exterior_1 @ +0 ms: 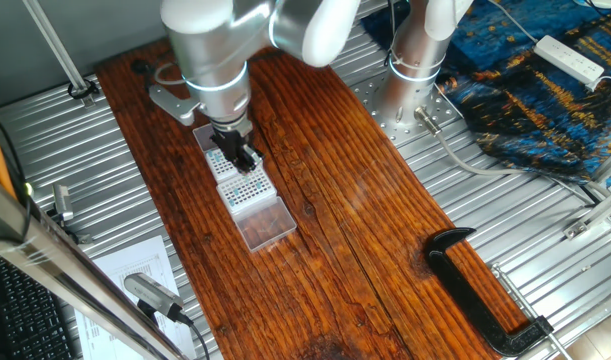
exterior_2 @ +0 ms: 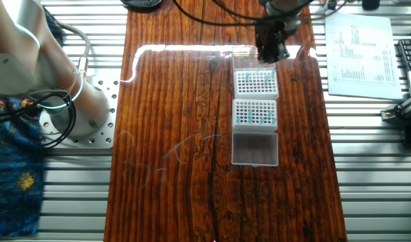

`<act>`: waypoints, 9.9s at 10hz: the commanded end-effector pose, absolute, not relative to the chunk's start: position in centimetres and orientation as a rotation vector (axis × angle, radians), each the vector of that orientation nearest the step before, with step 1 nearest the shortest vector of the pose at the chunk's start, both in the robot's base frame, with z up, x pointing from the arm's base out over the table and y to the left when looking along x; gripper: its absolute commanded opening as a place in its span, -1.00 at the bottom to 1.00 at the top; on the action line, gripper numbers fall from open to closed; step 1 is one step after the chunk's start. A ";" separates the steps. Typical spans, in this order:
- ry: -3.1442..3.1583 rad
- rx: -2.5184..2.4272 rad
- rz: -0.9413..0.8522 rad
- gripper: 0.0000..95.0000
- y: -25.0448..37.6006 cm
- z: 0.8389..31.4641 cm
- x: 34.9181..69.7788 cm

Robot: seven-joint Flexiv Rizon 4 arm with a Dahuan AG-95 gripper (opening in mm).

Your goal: Transfer all medium pipette tips from one holder to another

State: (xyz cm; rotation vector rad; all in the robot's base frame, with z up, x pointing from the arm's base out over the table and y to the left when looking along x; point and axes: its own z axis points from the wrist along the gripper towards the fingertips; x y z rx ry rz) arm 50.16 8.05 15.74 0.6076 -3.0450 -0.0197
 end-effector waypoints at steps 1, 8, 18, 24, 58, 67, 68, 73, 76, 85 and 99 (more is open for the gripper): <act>-3.040 0.641 -0.027 -1.00 7.6 17.1 49.8; -2.959 0.821 0.060 -1.00 2.5 17.5 48.5; -2.975 0.855 0.063 -1.00 1.2 14.0 46.8; -2.975 0.860 0.063 -1.00 0.8 13.2 45.8; -2.986 0.827 0.024 -0.60 4.4 11.3 52.6; -3.000 0.751 -0.008 -0.60 6.9 8.9 53.7; -3.000 0.749 -0.008 -0.60 6.9 8.8 53.7; -2.995 0.743 -0.003 -0.60 7.3 8.4 53.5; -2.998 0.740 0.000 -0.60 7.4 7.7 53.4; -2.994 0.721 -0.009 -1.00 7.3 8.7 53.5; -2.832 0.941 0.021 -1.00 2.5 15.6 52.6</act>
